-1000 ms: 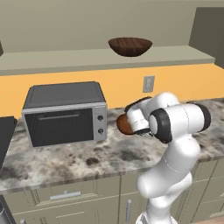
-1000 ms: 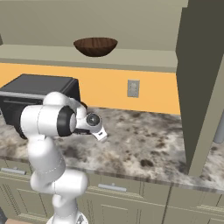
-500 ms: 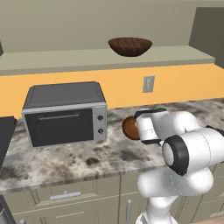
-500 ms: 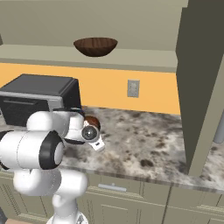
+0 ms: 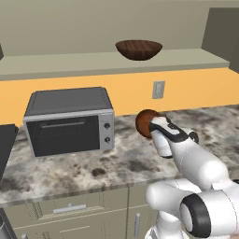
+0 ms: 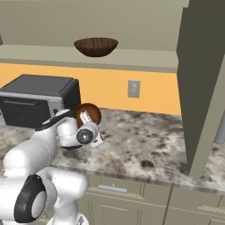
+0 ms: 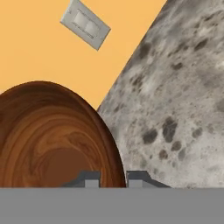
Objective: Pick up the bowls on the counter and stack them on top of one another in the open cabinet. Place the smaller bowl on top of the larger bowl.
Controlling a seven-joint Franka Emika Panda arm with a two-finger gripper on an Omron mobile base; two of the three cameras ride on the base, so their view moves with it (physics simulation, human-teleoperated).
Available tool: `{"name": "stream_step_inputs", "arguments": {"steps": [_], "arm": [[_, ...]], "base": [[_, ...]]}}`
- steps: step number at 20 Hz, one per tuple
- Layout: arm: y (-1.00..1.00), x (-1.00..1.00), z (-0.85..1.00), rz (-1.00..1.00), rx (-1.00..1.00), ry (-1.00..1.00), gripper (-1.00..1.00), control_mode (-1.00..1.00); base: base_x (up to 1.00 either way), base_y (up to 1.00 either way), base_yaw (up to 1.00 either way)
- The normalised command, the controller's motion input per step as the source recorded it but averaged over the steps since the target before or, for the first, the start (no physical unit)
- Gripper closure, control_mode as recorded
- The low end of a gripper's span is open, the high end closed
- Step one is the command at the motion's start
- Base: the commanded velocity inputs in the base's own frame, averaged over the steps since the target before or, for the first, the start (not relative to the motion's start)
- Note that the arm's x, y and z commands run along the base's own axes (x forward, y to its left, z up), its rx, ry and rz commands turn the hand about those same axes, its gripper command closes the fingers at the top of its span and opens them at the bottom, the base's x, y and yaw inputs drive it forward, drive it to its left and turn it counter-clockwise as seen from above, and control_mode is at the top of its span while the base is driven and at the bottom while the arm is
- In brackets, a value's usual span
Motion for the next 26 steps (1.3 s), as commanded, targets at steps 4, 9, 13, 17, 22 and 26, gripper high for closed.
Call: {"name": "stream_step_inputs", "arguments": {"steps": [4,9,13,17,22,26], "arm": [[-0.14,-0.41,0.62,0.00,0.03,0.00,1.00,-1.00],[-0.17,-0.47,0.56,0.00,0.05,0.01,1.00,-1.00],[-0.28,-0.59,0.35,0.01,0.08,0.02,1.00,-1.00],[-0.26,-0.59,0.32,0.01,0.07,0.03,1.00,-1.00],[-0.17,-0.56,0.27,0.01,0.06,0.06,1.00,-1.00],[-0.12,-0.52,0.26,0.00,0.04,0.07,1.00,-1.00]], "base": [[0.00,0.00,0.00],[0.00,0.00,0.00],[0.00,0.00,0.00],[0.00,0.00,0.00],[0.00,0.00,0.00],[0.00,0.00,0.00]]}}
